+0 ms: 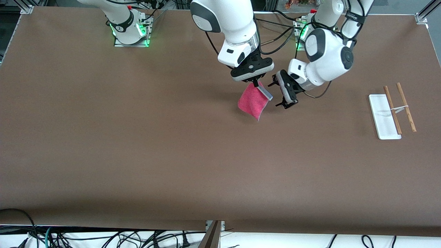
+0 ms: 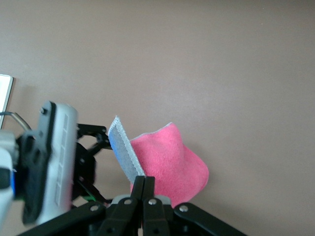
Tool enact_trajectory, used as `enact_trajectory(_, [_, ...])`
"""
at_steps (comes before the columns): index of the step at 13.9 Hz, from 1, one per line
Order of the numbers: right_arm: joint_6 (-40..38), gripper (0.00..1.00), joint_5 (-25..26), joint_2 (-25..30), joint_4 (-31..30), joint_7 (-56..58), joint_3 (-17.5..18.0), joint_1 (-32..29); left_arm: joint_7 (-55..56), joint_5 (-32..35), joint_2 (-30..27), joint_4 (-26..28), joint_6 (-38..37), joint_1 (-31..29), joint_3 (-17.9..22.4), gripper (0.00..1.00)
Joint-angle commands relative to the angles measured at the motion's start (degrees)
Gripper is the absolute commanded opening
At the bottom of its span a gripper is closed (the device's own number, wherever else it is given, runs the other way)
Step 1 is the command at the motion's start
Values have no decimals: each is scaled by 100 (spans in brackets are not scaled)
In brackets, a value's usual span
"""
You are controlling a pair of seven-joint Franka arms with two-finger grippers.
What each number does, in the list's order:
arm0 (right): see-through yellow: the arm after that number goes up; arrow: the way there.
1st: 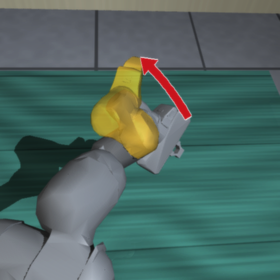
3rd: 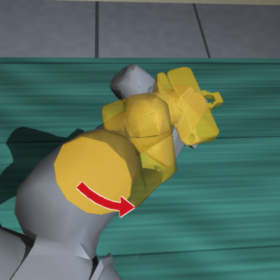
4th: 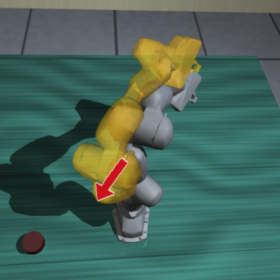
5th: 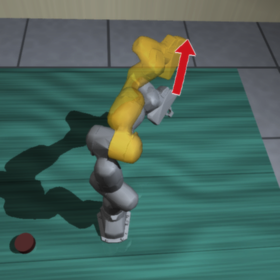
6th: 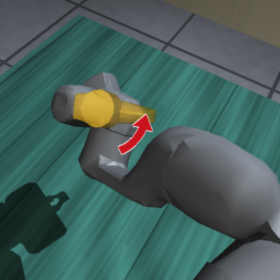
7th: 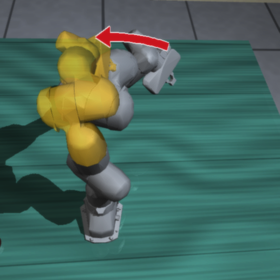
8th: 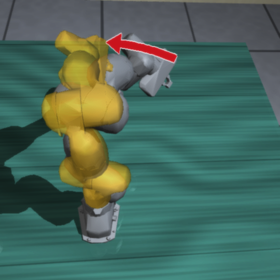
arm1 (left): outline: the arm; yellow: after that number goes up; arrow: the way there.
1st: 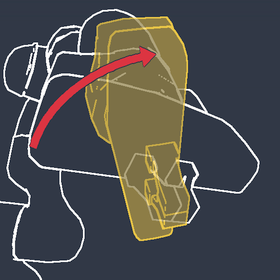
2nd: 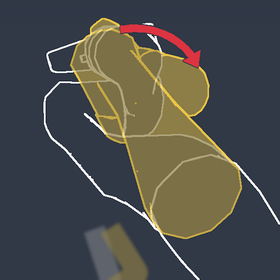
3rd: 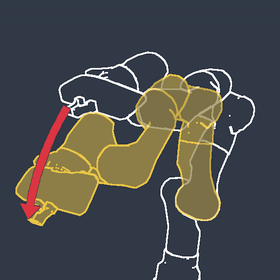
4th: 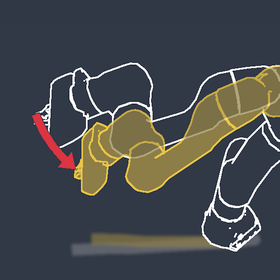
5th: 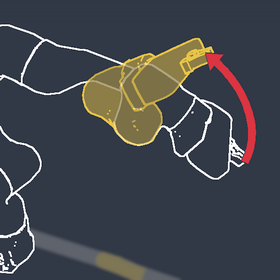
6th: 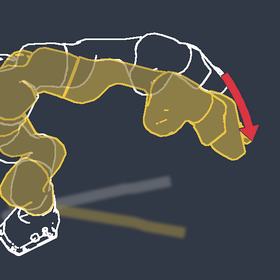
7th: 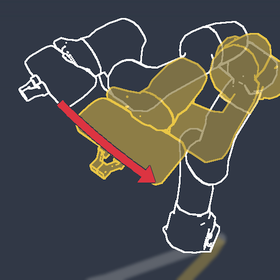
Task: Pass towel and hang on rack
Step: 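Hold the towel up with the right gripper while the left gripper approaches it, then grasp the towel with the left gripper and open the right gripper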
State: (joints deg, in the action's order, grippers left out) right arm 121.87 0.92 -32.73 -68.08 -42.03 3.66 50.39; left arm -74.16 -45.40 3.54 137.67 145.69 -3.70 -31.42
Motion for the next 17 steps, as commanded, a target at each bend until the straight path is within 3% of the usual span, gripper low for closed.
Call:
enact_trajectory(1, [-22,0,57,-75,181,-16,-41,50,-213,-521,-20,-38,310,-26,-346,100])
enact_trajectory(6, [-22,0,57,-75,181,2,-41,50,-213,-646,94,-204,478,-26,-470,100])
enact_trajectory(7, [-22,0,57,-75,181,2,-41,50,-213,-629,164,-275,478,-26,-470,94])
enact_trajectory(9, [-14,0,57,-75,181,11,-41,50,-274,-445,226,-407,478,-26,-479,33])
enact_trajectory(10, [-14,0,57,-75,181,20,-41,50,-248,-287,226,-416,478,-35,-479,6])
enact_trajectory(11, [-5,0,57,-75,181,20,-41,50,-248,-286,218,-416,478,-43,-470,0])
enact_trajectory(17, [21,0,66,-84,181,20,-49,50,-265,-294,156,-407,407,-350,-470,0])
